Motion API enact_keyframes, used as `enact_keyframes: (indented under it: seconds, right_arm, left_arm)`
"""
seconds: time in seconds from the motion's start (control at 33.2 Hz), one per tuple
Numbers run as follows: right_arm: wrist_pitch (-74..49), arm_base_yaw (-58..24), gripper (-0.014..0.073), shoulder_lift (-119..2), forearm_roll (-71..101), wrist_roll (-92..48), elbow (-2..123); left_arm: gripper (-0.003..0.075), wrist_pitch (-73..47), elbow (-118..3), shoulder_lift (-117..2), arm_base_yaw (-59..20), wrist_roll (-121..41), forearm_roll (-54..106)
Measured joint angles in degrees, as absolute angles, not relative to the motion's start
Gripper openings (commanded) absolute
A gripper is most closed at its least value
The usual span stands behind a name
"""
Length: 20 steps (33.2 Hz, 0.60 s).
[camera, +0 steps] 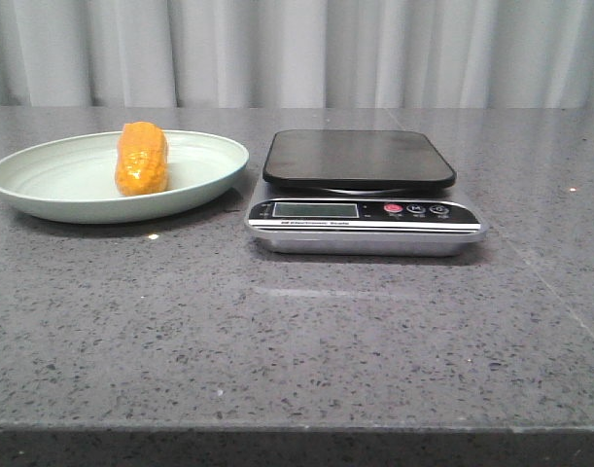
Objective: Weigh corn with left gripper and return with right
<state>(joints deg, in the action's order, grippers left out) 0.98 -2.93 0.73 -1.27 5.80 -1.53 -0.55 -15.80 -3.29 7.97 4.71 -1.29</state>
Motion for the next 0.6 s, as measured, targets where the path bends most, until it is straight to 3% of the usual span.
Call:
enact_keyframes:
  seconds: [0.21,0.42,0.51,0.6]
  right_arm:
    - [1.0,-2.9,0.0139,0.7,-1.3,5.8,-1.5]
    - [1.0,-2.9,0.0139,0.7,-1.3,5.8,-1.5]
    - [1.0,-2.9,0.0139,0.7,-1.3,5.8,-1.5]
    - [1.0,-2.9,0.0139,0.7,-1.3,5.8,-1.5]
  left_arm:
    - [0.0133,-17.9,-28.5,-11.5,7.3,4.7,0.3]
    - [0.0147,-19.9,-28.3,-12.6,6.5,4.7,0.5]
    - [0.0234,-20.8,-28.2,-13.2,5.3,4.7,0.6]
    - [0.0418,-22.3,-28.2,-14.7,3.7,4.7,0.6]
